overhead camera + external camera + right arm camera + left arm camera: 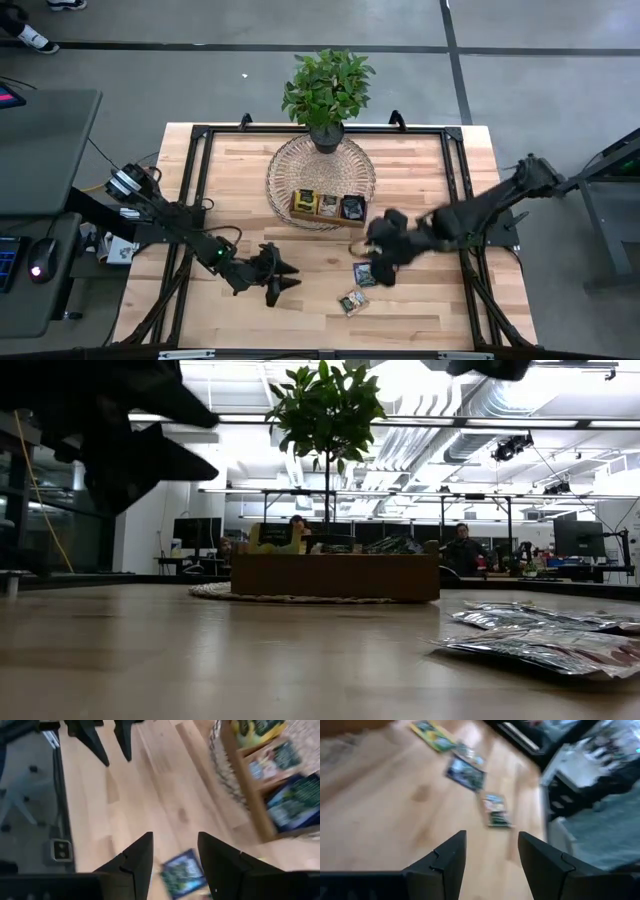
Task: Pick & Place Tea
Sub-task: Put the brown tea bag into the middle section of the wooden organizer
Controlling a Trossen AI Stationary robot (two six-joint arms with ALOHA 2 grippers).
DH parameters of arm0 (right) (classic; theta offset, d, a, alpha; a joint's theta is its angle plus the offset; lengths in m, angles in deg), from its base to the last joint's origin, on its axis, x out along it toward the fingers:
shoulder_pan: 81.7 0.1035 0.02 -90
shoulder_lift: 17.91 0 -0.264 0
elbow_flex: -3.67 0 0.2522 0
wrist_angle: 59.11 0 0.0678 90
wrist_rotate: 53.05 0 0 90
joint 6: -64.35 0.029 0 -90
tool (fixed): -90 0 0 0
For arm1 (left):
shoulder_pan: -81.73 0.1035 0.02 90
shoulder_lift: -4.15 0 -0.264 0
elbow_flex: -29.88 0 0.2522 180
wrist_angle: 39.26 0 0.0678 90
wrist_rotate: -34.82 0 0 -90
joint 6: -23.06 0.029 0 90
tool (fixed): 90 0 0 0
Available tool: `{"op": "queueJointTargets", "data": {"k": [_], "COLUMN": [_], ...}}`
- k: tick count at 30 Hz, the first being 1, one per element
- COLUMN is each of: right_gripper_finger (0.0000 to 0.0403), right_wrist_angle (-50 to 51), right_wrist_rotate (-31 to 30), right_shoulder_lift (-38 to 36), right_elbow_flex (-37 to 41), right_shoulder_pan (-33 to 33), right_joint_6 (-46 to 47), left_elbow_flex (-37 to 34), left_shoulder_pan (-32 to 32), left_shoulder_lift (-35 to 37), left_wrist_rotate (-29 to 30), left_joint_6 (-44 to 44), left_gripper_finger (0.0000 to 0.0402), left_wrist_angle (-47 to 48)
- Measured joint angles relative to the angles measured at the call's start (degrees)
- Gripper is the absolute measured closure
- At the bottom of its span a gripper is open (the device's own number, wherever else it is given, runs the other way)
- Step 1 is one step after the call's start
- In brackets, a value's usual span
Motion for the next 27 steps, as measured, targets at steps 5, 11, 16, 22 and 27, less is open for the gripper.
{"op": "queueJointTargets", "data": {"k": [5, 11, 16, 22, 27], "right_gripper_finger": [0.0272, 0.0353, 0.0389, 0.0400, 0.0401], "right_wrist_angle": [-5.45, -14.26, -15.29, -11.66, -10.37], "right_wrist_rotate": [-7.34, -6.28, -8.22, -8.89, -7.61], "right_shoulder_lift": [7.63, 19.18, 23.46, 24.21, 24.28], "right_elbow_flex": [0.00, 0.04, 0.09, 0.07, 0.07], "right_shoulder_pan": [7.61, 10.79, 11.89, 12.94, 14.07], "right_joint_6": [9.21, 15.60, 24.57, 31.94, 39.34], "left_elbow_flex": [2.34, 7.80, 9.82, 9.80, 9.80], "left_shoulder_pan": [0.00, 0.00, -0.02, -0.01, -0.02], "left_shoulder_lift": [-4.40, -10.06, -12.49, -12.62, -12.62], "left_wrist_rotate": [-6.70, -12.54, -12.47, -11.83, -9.56], "left_joint_6": [0.51, 1.94, 0.88, -3.23, -6.03], "left_gripper_finger": [0.0225, 0.0225, 0.0225, 0.0225, 0.0225], "left_wrist_angle": [-2.79, -3.00, -2.75, -2.77, -5.42]}}
